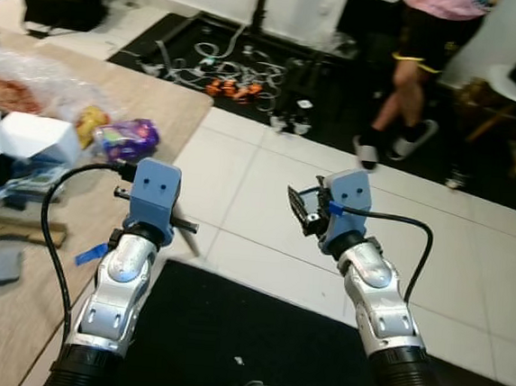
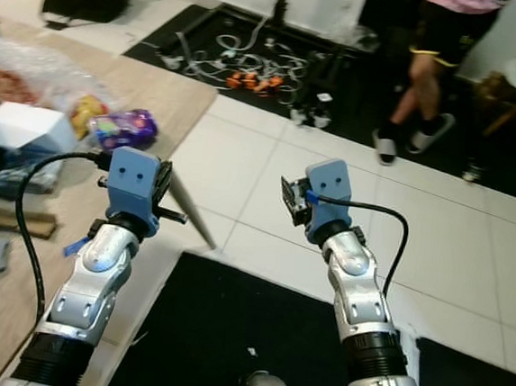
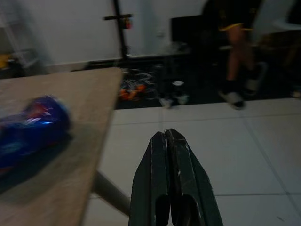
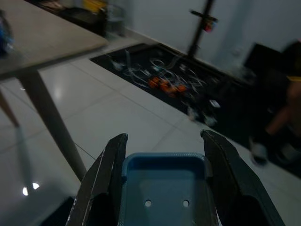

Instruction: Picking trash to rubbish bin

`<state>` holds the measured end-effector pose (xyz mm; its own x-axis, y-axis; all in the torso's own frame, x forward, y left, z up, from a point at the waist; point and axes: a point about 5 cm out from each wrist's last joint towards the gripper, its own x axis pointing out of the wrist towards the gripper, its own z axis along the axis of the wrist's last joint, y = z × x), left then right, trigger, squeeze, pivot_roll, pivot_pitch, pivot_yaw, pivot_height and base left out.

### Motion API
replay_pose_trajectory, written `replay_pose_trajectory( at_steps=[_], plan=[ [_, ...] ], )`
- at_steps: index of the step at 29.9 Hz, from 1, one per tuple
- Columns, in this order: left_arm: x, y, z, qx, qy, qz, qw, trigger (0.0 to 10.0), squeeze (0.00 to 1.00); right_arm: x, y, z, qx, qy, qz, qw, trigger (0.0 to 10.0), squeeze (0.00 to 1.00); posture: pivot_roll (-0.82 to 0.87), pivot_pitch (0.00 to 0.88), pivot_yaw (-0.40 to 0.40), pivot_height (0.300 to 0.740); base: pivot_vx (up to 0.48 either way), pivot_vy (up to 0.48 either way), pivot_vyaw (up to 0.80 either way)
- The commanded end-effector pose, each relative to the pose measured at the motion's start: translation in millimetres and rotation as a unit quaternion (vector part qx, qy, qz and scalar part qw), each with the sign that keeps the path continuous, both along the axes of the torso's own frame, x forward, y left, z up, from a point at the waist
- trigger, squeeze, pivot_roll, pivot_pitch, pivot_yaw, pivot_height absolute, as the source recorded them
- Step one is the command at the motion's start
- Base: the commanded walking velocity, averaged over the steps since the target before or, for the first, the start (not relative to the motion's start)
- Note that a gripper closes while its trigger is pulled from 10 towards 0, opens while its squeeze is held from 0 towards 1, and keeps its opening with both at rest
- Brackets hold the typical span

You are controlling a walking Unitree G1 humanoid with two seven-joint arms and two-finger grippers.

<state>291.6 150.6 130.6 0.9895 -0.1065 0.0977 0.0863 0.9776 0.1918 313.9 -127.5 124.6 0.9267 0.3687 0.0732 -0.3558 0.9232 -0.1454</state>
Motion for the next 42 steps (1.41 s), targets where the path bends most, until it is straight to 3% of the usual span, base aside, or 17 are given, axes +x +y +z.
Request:
replay_pose_trajectory(
  at_steps=[1,6,16,17,22,26,38,42],
  plan=[
    [-1.3,-1.0,-4.4,0.003,0.012,-0.003,1.0,10.0,0.0,-1.5,-3.2,-5.6,-0.003,0.01,-0.007,1.0,10.0,0.0,0.04,0.061,-0.068,0.74,0.0,0.0,-0.8],
    [-1.6,-2.2,-5.6,-0.014,0.017,-0.009,1.0,10.0,0.0,-1.9,-7.1,-14.3,-0.01,0.03,-0.028,0.999,10.0,0.0,0.04,0.062,-0.067,0.74,0.0,0.0,-0.8],
    [-2.4,-2.2,-7.8,0.004,0.019,-0.007,1.0,10.0,0.0,-2.6,-13.6,-23.5,-0.017,0.05,-0.046,0.998,10.0,0.0,0.05,0.061,-0.063,0.74,0.0,0.0,-0.8],
    [-1.9,-2.8,-8.2,0.01,0.022,-0.014,1.0,10.0,0.0,-3.1,-14.6,-26.3,-0.02,0.051,-0.052,0.997,10.0,0.0,0.05,0.051,-0.023,0.74,0.0,0.0,-0.8],
    [0.4,-5.3,-8.1,0.023,0.027,-0.034,0.999,10.0,0.0,-3.5,-17.4,-29.8,-0.016,0.054,-0.071,0.996,10.0,0.0,0.05,0.05,-0.005,0.74,0.0,0.0,-0.8],
    [11.6,-2.5,-2.5,0.056,0.026,-0.059,0.996,10.0,0.0,-10.4,-21.9,-38.0,0.0,0.062,-0.102,0.993,10.0,0.0,0.07,0.038,0.054,0.74,0.0,0.0,-0.8],
    [22.0,4.6,2.8,0.076,0.028,-0.075,0.994,10.0,0.0,-16.0,-15.5,-43.9,0.015,0.064,-0.122,0.99,10.0,0.0,0.07,0.025,0.107,0.74,0.0,0.0,-0.8],
    [22.1,10.4,0.6,0.053,0.034,-0.05,0.997,10.0,0.0,-14.7,-11.0,-44.9,0.017,0.067,-0.117,0.991,10.0,0.0,0.07,0.029,0.094,0.74,0.0,0.0,-0.8]
  ],
)
